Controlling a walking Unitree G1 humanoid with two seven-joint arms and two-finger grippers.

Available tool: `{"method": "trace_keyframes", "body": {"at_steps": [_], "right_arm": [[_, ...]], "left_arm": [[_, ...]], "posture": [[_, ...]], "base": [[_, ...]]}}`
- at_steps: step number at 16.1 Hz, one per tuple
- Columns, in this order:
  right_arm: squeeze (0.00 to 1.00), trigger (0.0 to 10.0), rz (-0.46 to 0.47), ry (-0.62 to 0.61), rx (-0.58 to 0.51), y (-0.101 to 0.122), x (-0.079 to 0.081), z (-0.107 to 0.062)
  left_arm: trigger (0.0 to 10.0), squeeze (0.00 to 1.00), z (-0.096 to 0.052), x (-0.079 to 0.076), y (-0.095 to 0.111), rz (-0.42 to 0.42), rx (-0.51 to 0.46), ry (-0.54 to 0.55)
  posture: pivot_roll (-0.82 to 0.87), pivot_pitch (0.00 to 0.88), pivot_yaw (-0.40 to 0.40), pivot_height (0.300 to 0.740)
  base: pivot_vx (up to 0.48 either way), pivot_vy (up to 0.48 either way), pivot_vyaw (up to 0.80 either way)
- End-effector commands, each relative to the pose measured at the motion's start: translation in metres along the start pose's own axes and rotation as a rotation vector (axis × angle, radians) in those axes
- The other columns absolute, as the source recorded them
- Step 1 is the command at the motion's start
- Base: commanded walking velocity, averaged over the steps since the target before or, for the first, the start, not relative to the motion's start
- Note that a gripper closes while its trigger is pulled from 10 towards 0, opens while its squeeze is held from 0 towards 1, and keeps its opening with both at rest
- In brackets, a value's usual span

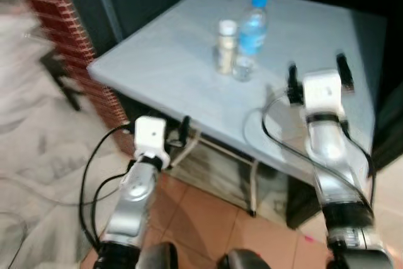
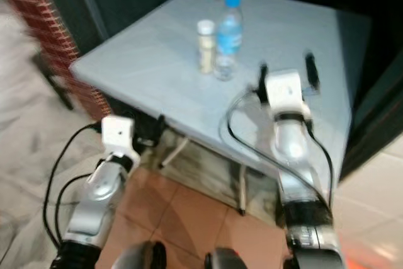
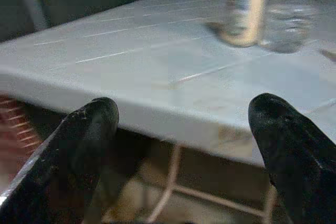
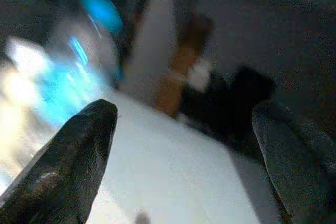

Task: Restocking fridge

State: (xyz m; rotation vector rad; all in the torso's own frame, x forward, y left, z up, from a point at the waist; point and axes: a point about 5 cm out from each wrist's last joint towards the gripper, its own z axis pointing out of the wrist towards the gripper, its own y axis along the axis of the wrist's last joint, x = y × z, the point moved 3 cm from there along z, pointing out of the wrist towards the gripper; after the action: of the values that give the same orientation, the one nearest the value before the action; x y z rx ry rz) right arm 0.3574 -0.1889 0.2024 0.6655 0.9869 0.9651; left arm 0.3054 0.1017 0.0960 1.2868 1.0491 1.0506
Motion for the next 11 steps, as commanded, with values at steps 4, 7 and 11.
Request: {"method": "trace_keyframes", "body": {"at_steps": [4, 7, 11], "right_arm": [[0.00, 10.0, 0.049, 0.061, -0.031, 0.006, 0.005, 0.019], [0.00, 10.0, 0.115, 0.060, -0.050, 0.019, 0.006, 0.041], [0.00, 10.0, 0.112, 0.040, -0.083, 0.027, -0.004, 0.059]], "left_arm": [[10.0, 0.00, -0.002, 0.006, 0.004, 0.011, -0.014, 0.015], [10.0, 0.00, -0.005, 0.008, 0.005, 0.019, -0.011, 0.015], [10.0, 0.00, -0.011, 0.009, 0.004, 0.030, 0.001, 0.009]], "posture": [[0.04, 0.074, 0.041, 0.740], [0.05, 0.097, 0.051, 0.740], [0.08, 0.116, 0.060, 0.740]], "base": [[0.000, 0.000, 0.00], [0.000, 0.000, 0.00], [0.000, 0.000, 0.00]]}}
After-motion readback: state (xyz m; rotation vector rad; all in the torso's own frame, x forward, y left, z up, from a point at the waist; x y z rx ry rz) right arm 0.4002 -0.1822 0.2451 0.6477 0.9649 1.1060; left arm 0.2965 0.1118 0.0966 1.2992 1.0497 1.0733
